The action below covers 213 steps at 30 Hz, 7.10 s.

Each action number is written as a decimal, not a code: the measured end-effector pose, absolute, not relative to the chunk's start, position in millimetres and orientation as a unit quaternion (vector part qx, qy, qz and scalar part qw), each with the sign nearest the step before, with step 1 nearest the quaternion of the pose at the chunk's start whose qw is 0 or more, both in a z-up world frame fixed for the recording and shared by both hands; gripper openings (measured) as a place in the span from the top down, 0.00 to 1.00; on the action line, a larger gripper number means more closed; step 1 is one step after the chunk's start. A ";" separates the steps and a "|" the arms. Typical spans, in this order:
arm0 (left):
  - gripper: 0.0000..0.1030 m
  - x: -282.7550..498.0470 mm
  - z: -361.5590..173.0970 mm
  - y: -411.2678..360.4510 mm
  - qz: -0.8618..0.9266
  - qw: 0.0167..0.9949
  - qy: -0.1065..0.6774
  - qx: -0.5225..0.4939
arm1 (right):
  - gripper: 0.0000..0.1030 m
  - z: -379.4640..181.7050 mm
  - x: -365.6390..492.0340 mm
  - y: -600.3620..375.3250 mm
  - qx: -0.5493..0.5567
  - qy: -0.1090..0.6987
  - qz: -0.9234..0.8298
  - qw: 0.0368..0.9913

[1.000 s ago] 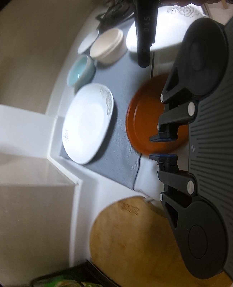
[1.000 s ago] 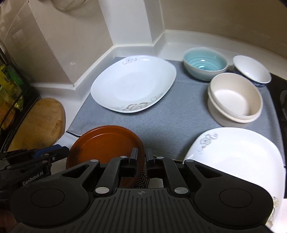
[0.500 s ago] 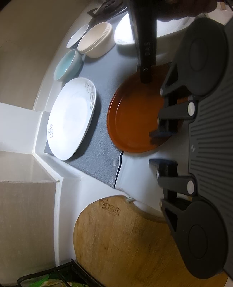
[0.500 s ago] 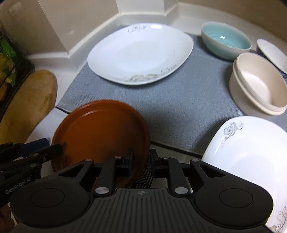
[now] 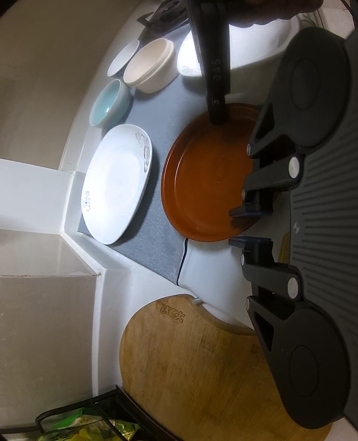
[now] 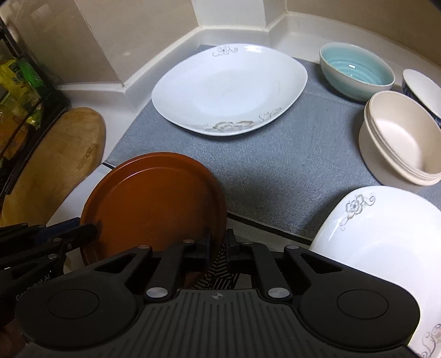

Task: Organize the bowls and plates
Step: 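Carry the brown plate with the left gripper onto the white square plate, then open the left gripper to release the brown plate and withdraw, then move the left gripper to the white oval platter rim and grasp it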

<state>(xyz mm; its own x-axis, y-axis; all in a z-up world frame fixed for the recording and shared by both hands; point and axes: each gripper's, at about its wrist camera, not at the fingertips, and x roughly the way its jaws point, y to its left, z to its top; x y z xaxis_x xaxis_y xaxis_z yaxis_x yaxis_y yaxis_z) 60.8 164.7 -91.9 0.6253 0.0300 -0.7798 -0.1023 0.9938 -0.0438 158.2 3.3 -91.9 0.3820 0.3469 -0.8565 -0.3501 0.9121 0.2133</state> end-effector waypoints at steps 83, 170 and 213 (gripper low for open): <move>0.86 74.8 -118.4 -69.2 -0.023 0.882 0.469 0.044 | 0.88 -101.0 122.1 -229.3 0.013 0.522 0.161 0.837; 0.82 248.1 -141.5 216.1 0.056 0.861 0.398 -0.311 | 0.85 -9.9 106.5 -119.5 0.004 0.426 0.013 0.904; 0.42 126.6 -110.0 217.4 0.034 0.868 0.454 -0.196 | 0.77 -74.3 172.7 -36.2 0.067 0.475 0.140 0.866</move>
<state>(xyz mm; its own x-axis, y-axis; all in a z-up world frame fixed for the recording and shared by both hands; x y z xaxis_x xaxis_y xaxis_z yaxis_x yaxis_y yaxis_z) 126.6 217.4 -110.0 0.5850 -0.1197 -0.8022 -0.2369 0.9207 -0.3101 172.7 -36.2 -74.3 0.5100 0.3065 -0.8037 -0.1789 0.9517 0.2494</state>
